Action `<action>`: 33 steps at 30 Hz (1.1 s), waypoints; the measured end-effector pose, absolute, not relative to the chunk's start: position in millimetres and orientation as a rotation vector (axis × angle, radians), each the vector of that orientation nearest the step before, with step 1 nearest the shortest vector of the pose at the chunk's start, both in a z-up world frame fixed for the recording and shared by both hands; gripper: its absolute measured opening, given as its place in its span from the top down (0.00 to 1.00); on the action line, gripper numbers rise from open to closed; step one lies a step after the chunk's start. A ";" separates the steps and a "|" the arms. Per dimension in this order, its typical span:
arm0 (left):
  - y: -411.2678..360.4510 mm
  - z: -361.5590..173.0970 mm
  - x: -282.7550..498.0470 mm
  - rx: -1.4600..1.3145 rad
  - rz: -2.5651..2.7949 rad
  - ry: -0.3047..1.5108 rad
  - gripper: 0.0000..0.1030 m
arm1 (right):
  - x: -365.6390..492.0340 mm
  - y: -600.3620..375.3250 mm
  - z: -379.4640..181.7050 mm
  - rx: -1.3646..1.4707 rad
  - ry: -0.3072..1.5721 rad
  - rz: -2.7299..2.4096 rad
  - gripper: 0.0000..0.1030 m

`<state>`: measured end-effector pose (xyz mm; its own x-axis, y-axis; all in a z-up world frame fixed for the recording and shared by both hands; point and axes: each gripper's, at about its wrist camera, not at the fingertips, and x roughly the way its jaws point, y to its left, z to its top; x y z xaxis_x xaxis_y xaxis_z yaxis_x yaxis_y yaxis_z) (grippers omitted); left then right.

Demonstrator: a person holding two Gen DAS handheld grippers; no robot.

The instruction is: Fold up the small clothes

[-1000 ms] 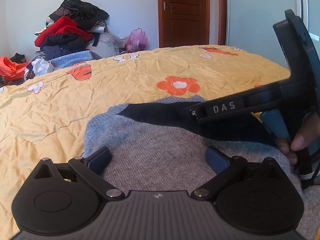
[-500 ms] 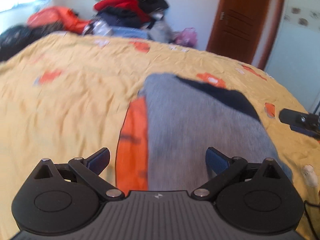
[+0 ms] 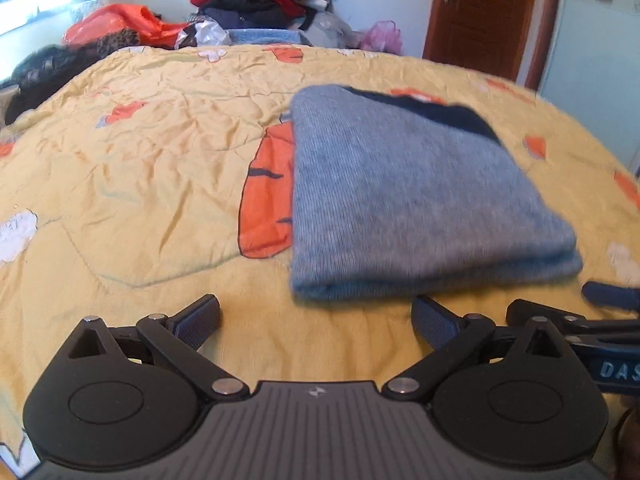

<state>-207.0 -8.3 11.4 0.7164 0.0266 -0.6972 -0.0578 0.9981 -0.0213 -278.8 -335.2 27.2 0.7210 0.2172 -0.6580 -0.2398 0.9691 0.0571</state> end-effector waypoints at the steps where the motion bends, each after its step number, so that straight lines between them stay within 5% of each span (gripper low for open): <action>1: -11.5 10.3 -208.3 -0.017 0.051 0.780 0.00 | -280.2 -331.8 26.5 -0.061 0.732 0.234 0.00; 33: -3.9 16.9 -202.0 -0.033 0.071 0.872 0.00 | -281.4 -328.7 31.7 -0.074 0.847 0.170 0.00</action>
<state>-202.0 -3.9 16.9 0.6411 0.0485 -0.7659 -0.0756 0.9971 -0.0002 -281.4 -328.7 31.7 0.6494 0.1199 -0.7509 -0.1784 0.9840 0.0028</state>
